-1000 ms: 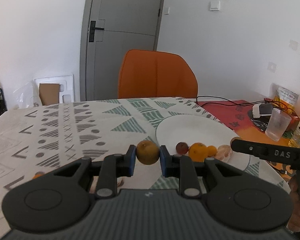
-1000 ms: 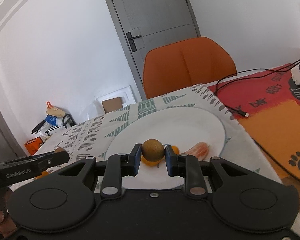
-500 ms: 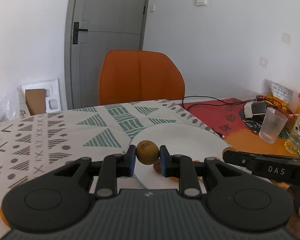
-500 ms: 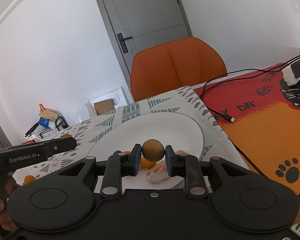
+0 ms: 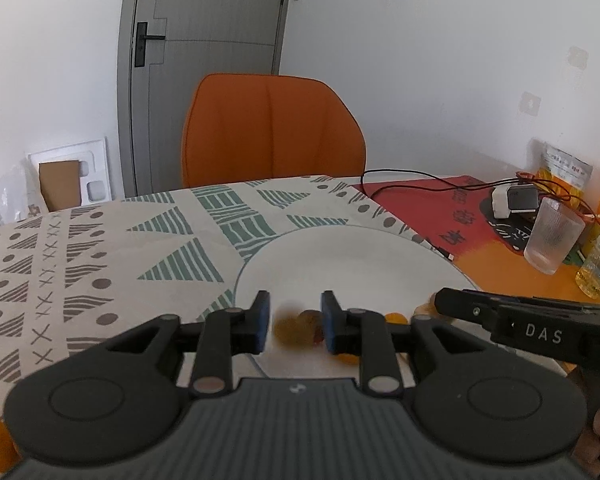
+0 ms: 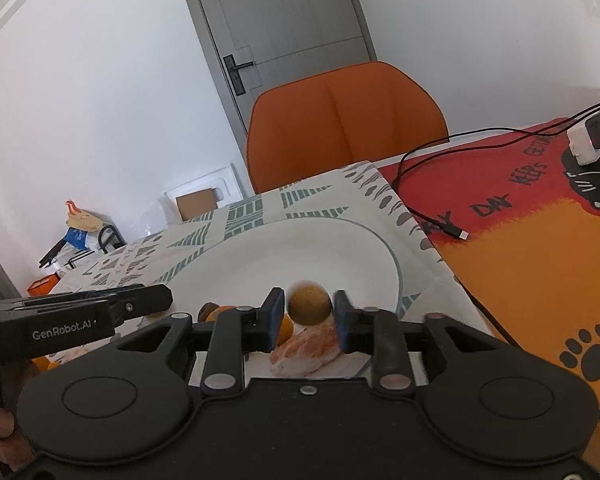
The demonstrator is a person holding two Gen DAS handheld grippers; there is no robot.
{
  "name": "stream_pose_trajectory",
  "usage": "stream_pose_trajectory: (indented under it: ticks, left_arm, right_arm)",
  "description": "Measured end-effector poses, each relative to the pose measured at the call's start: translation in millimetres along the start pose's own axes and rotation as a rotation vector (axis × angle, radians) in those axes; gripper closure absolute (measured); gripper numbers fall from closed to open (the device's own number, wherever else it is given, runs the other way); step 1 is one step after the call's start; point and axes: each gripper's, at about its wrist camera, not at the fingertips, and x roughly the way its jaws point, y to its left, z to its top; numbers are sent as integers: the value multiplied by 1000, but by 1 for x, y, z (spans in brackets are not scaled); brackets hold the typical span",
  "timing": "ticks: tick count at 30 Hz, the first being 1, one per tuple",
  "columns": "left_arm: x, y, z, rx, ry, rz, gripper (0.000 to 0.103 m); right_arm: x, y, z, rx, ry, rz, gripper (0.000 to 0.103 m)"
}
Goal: Organize fruits
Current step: 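Open both grippers to drop the yellow-brown fruits onto the plate, then move both open grippers back to the remaining fruits on the tablecloth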
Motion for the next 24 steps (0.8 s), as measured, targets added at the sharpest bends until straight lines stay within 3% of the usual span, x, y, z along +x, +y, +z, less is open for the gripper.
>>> stream_pose_trajectory:
  ticks: [3,8,11,14,18,21,24]
  left_arm:
    - [-1,3,0,-10,6,15,71]
    - [-11,9,0,-16,-15,45,39]
    - [-20,13,0,-22,-36,62,28]
    - [-29,19,0,-34,-54,80,23]
    - [-41,25,-2,-44,-61,89,23]
    - [-51,30,-4,-57,-67,99,23]
    - [-62,37,-7,-75,-71,122,15]
  right_arm:
    - [-1,0,-1,-2,0,-4,64]
    - [-9,2,-3,-1,-12,-10,53]
    - [-12,5,-5,-2,-17,-8,47]
    - [-15,9,-6,-5,-16,-3,39]
    - [-21,15,-7,2,-31,2,17]
    - [-25,22,-7,-16,-38,-5,8]
    - [-28,31,-7,-37,-44,-9,1]
